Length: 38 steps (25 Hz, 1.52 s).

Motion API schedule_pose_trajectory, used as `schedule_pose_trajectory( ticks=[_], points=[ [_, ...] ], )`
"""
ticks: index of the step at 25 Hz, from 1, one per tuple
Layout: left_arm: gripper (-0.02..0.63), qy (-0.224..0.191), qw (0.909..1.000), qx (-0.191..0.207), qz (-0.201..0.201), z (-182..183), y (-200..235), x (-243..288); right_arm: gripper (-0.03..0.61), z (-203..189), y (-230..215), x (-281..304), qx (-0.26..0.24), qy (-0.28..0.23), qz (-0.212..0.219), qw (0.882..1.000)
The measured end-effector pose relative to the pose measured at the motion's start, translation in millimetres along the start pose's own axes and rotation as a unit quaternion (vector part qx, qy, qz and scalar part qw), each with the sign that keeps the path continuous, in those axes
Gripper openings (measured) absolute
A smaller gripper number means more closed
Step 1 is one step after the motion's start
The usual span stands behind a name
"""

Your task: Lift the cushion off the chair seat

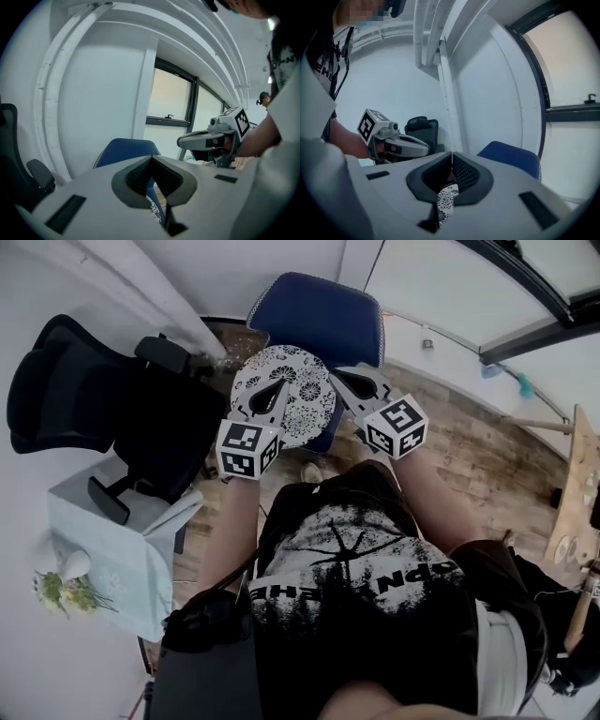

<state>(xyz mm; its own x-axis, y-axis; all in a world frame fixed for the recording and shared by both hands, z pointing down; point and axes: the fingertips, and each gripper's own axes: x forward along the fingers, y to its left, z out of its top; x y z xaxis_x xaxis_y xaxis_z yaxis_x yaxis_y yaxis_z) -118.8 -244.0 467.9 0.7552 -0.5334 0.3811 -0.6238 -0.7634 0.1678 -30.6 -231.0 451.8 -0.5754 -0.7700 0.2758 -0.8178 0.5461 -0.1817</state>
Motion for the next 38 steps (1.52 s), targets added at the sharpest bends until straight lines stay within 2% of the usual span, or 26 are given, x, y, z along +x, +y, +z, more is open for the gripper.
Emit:
schedule_pose_trajectory(
  ticks=[10,18,26,32,38],
  points=[
    [0.012,0.026,0.9993,-0.011,-0.023,-22.1,-6.8,14.5,0.02,-39.2,-15.5,-2.5,0.018,0.044,-0.02,0.999],
    [0.012,0.058,0.9978,-0.03,-0.011,-42.4,-2.3,34.7,0.021,-87.1,-44.4,9.6,0.045,0.096,-0.013,0.994],
    [0.012,0.084,0.9948,-0.058,0.0,-77.6,8.0,78.3,0.027,-151.4,-86.8,46.0,0.073,0.144,-0.017,0.987],
    [0.012,0.095,0.9931,-0.069,-0.003,-103.7,11.2,111.5,0.086,-196.0,-116.1,65.7,0.089,0.183,-0.013,0.979],
    [0.012,0.108,0.99,-0.09,0.002,-135.8,20.4,135.3,0.139,-252.6,-131.2,85.1,0.082,0.239,0.0,0.968]
  ],
)
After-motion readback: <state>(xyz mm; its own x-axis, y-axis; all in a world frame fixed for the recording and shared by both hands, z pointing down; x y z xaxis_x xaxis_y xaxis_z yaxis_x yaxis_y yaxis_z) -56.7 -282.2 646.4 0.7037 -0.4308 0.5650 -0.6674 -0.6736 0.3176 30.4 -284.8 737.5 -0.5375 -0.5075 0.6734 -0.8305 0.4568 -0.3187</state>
